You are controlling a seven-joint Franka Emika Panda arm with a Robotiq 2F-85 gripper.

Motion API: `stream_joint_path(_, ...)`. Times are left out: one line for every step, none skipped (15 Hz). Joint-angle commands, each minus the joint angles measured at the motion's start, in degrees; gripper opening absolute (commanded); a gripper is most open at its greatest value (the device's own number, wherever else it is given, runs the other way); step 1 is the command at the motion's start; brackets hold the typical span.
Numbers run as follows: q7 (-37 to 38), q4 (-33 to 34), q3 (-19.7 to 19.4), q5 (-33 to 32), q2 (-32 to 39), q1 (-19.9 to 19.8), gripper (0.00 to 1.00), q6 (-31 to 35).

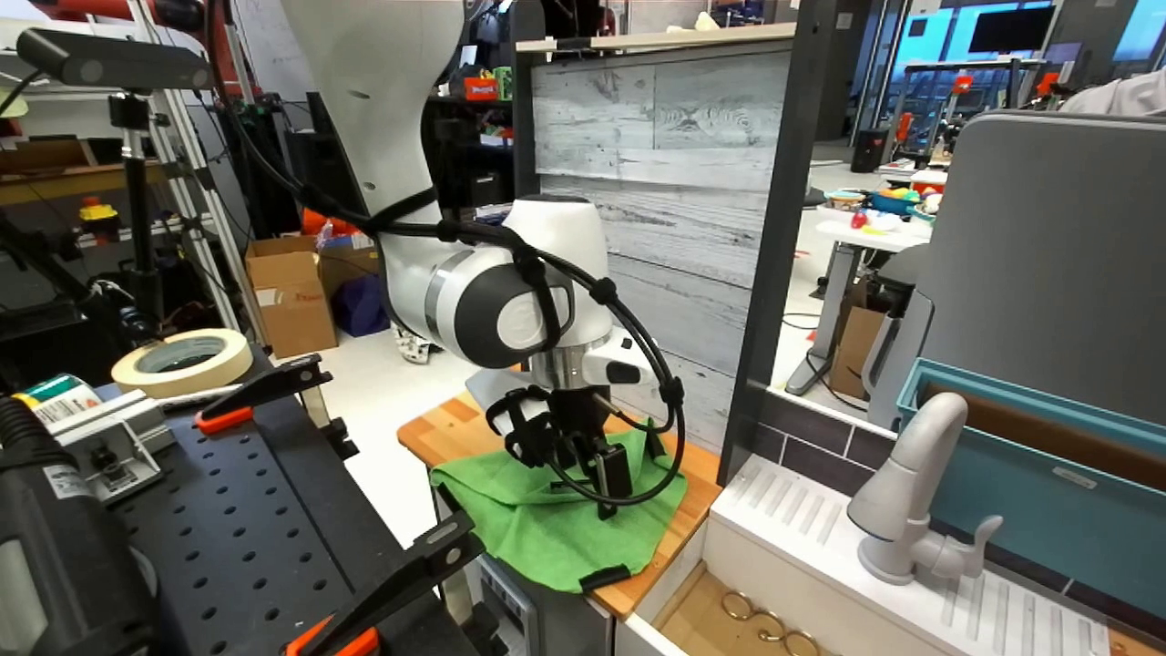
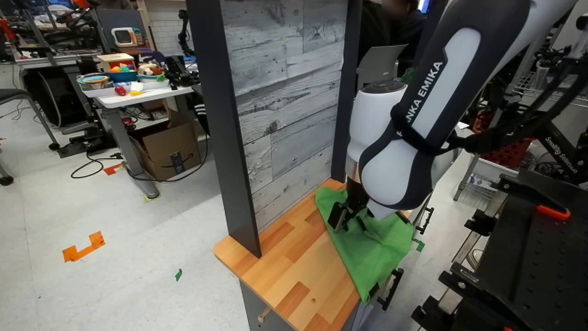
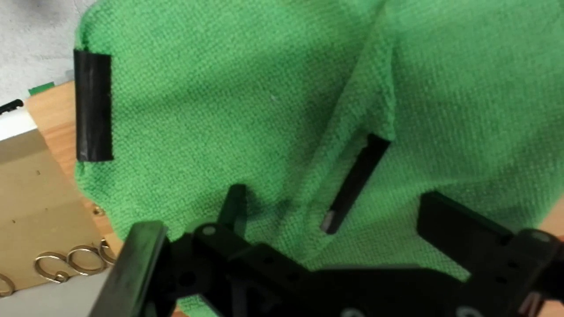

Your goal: Push the towel to the left

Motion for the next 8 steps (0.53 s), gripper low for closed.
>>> stream_joint_path(-0.29,2.53,0.99,-0.81,1.63,2.42,1.0,-0.53)
stream_joint_path(-0.59,2.96,1.51,-0.93,1.72,2.81,1.0,-0.71)
stream_joint_path(-0.75,3.55,1.97,-1.08,1.88,3.45,1.0,-1.04)
stream_joint_path(-0.99,4.12,2.52,-1.27,1.96,4.0,1.0,-1.41)
stream_joint_path(-1.42,4.75,3.31,-1.55,2.21,4.19,1.0,-1.67)
stream_joint_path(-1.6,5.52,3.77,-1.94,2.66,4.76,1.0,-2.17)
stream_joint_path(-1.85,6.12,4.27,-2.33,3.04,5.27,1.0,-2.75)
stream_joint_path(-2.11,6.74,4.72,-2.72,3.38,5.6,1.0,-3.27)
